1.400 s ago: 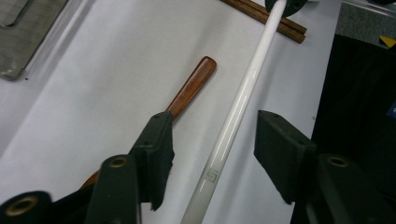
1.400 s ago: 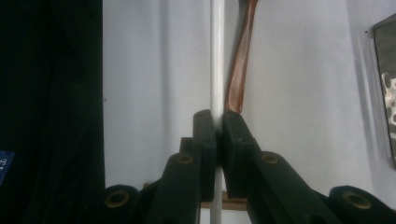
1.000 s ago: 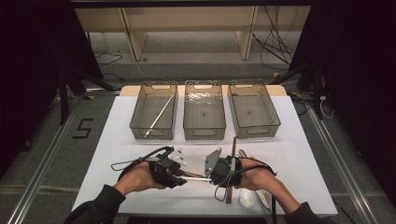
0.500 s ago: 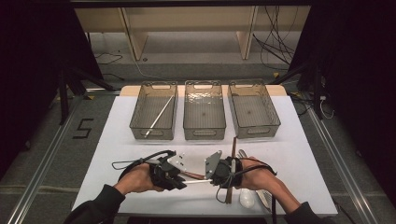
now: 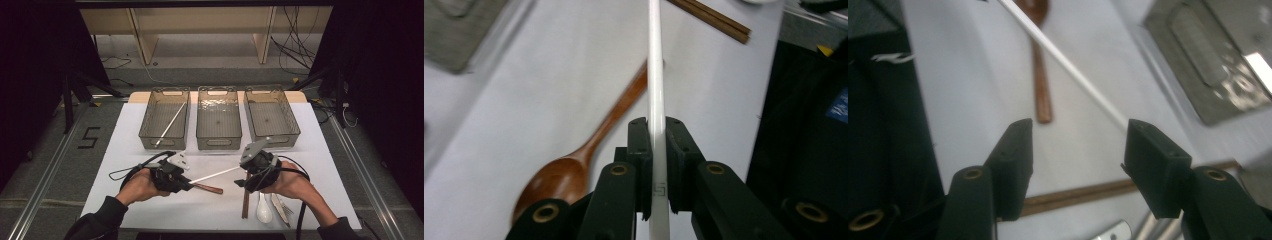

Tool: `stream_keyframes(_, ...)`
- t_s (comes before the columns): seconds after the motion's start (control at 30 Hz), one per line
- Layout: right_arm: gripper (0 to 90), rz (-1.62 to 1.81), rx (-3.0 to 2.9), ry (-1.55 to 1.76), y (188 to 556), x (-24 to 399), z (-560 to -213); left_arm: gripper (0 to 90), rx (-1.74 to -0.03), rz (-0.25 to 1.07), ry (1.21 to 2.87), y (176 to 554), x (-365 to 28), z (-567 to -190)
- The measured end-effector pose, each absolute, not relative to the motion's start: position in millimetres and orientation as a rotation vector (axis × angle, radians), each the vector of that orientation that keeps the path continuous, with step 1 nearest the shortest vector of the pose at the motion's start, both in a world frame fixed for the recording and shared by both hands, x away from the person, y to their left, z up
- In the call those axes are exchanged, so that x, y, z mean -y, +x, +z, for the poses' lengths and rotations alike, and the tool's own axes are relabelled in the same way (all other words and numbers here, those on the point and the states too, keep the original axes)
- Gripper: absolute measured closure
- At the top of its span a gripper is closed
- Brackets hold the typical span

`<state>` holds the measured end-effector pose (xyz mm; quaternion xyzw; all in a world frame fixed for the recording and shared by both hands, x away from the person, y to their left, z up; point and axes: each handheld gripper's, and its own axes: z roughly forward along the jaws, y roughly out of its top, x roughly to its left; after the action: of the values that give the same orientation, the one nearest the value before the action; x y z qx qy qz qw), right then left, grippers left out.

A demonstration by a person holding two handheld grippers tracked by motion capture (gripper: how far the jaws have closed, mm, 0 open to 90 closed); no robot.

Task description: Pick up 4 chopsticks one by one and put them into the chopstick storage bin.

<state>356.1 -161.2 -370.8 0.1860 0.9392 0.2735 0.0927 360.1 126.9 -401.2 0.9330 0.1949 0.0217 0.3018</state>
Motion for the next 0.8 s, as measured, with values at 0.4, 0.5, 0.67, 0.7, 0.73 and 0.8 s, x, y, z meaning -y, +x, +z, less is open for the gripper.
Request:
stream_keyframes(0.4, 36.6, 0.793, -2.659, 0.946, 360, 193, -392, 82.5, -0.710, 0.158, 2.380, 374, -155, -391)
stream_keyframes(0.5, 36.3, 0.768, -2.638, 0.998, 361, 198, -396, 82.5, -0.749, 0.177, 2.361, 377, -162, -390)
stream_keyframes(0.67, 35.5, 0.739, -2.629, 1.035, 361, 204, -403, 82.5, -0.809, 0.204, 2.335, 384, -176, -389)
stream_keyframes(0.7, 35.1, 0.731, -2.629, 1.040, 361, 204, -404, 82.5, -0.824, 0.207, 2.326, 385, -179, -388)
stream_keyframes(0.73, 34.7, 0.726, -2.627, 1.042, 361, 204, -404, 82.5, -0.841, 0.215, 2.315, 387, -182, -388)
stream_keyframes(0.8, 34.4, 0.731, -2.628, 1.054, 360, 205, -405, 82.5, -0.873, 0.240, 2.295, 391, -188, -386)
